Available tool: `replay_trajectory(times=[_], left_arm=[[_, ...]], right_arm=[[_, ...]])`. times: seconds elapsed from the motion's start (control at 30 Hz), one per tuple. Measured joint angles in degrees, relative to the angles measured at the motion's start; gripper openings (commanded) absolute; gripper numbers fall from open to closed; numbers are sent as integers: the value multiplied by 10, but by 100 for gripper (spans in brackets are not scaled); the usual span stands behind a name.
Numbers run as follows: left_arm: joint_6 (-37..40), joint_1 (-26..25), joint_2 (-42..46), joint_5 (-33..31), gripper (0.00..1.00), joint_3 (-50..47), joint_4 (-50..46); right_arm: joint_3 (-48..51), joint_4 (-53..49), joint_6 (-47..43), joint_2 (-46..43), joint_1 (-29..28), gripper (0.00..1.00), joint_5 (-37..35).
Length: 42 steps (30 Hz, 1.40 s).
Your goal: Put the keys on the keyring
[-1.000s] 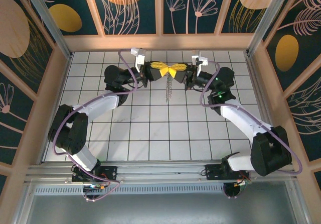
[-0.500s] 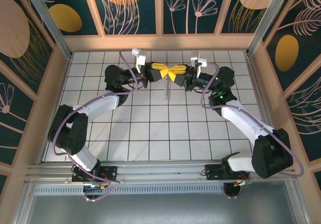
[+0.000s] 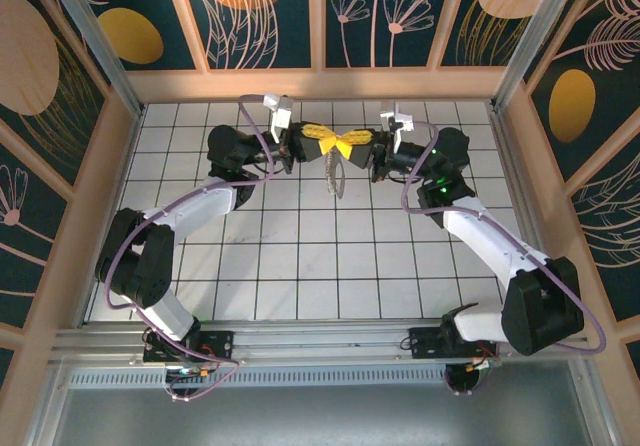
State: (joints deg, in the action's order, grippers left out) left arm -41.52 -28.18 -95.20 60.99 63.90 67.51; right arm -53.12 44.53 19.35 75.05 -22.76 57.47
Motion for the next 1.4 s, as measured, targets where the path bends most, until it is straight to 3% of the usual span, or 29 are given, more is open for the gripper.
replay_trajectory(times=[0.13, 0.5, 1.0, 1.4], left_arm=[[31, -1, 1, -15, 22, 4, -45], [224, 10, 40, -65, 53, 63, -293], [476, 32, 2, -33, 69, 192, -643], [561, 38, -16, -29, 67, 195, -758]], right_arm=[[-6, -36, -21, 0, 9, 0, 3], [-57, -197, -120, 11, 43, 0, 27], [-228, -534, -335, 108, 50, 0, 46], [-240, -619, -386, 139, 50, 0, 71]])
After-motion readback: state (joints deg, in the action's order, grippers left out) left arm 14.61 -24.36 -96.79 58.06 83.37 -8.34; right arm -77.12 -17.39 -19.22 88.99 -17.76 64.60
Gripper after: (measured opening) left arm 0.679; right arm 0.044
